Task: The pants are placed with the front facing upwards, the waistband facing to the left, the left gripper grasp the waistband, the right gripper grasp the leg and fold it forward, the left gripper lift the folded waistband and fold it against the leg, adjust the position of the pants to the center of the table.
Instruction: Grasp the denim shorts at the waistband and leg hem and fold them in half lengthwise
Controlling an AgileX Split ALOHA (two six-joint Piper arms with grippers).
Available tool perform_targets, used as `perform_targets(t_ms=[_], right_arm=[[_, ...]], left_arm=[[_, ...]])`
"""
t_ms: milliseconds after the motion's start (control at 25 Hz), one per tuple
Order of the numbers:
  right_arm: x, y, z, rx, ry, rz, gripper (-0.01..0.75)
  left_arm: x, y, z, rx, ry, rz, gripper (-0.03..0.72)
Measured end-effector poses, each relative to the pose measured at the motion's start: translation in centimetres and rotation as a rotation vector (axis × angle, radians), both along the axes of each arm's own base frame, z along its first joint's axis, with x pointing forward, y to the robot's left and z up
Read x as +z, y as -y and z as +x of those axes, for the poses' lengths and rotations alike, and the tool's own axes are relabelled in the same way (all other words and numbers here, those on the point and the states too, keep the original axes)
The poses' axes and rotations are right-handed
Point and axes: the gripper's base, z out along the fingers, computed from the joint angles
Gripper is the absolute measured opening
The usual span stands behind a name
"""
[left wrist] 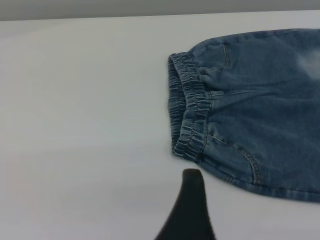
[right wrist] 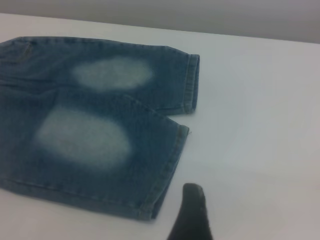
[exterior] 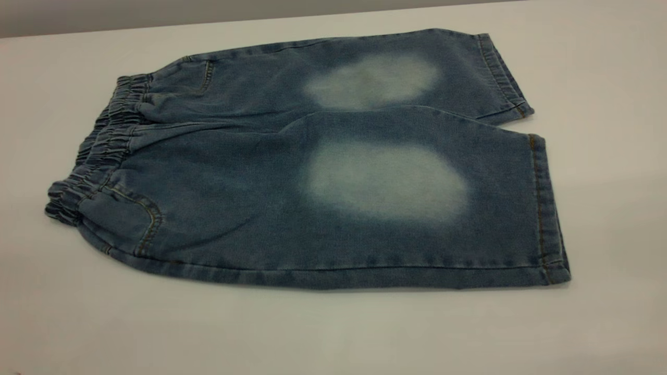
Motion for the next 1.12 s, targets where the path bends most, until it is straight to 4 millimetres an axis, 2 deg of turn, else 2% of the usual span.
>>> perform_targets(t_ms=[600,760,920,1120], right_arm=[[0.0,0.0,0.0,-0.001,0.000,0.001,0.510],[0.3,0.0,0.0,-0.028,0.011,0.046,0.510],[1.5,0.1,1.1,-0.077,0.005,0.138,0.510],[2.9,-0.1,4.1,-0.093,-0.074,0.171,0.510]], left_arm=[[0.0,0.0,0.0,0.000,0.000,-0.001,0.580],[0.4,-0.4,0.2,0.064,-0.002,-0.020,0.579],[2.0,-1.0,1.6,0.168,0.049,-0.077,0.563],[2.8,-0.3,5.5,0.164,0.016,-0.172,0.549]])
